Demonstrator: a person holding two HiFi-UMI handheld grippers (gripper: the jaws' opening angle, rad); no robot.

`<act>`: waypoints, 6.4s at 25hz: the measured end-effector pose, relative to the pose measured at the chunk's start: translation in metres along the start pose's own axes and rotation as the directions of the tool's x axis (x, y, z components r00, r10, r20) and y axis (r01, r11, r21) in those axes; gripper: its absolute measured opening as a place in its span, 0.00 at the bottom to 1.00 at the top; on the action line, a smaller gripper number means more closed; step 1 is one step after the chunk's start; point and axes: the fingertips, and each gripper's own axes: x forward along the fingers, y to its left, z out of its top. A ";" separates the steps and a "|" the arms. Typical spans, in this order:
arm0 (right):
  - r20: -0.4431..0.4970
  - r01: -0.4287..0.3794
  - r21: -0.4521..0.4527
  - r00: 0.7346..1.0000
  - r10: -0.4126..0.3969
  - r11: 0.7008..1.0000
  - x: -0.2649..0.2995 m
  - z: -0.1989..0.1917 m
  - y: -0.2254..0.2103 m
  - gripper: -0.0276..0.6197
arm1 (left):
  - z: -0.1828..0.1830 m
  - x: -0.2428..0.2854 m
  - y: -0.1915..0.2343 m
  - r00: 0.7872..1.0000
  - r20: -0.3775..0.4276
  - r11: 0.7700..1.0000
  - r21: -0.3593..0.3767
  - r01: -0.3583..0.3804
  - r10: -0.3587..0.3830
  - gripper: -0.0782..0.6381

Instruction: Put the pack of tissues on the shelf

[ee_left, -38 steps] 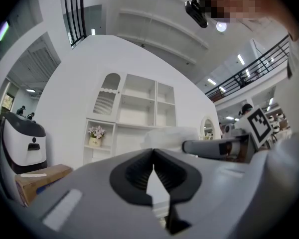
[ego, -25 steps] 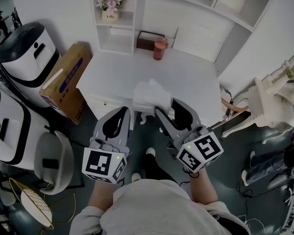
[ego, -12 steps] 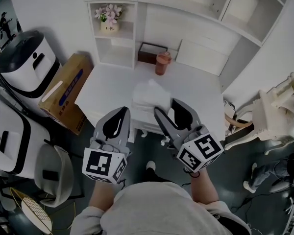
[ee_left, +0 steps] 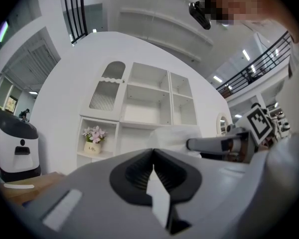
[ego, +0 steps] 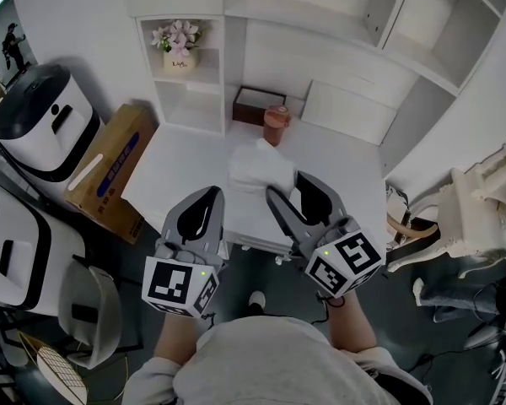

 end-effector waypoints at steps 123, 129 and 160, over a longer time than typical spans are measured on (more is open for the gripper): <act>-0.066 0.402 0.050 0.915 -0.398 0.914 0.404 -0.084 -0.122 0.37 | -0.052 0.202 0.326 0.970 -0.097 0.973 -0.083 0.217 -0.224 0.11; -0.080 0.418 0.040 0.906 -0.415 0.907 0.413 -0.091 -0.129 0.37 | -0.055 0.202 0.337 0.975 -0.101 0.978 -0.088 0.189 -0.197 0.11; -0.177 0.544 -0.002 0.826 -0.536 0.839 0.457 -0.118 -0.163 0.37 | -0.056 0.197 0.376 0.992 -0.114 0.996 -0.075 0.039 -0.047 0.11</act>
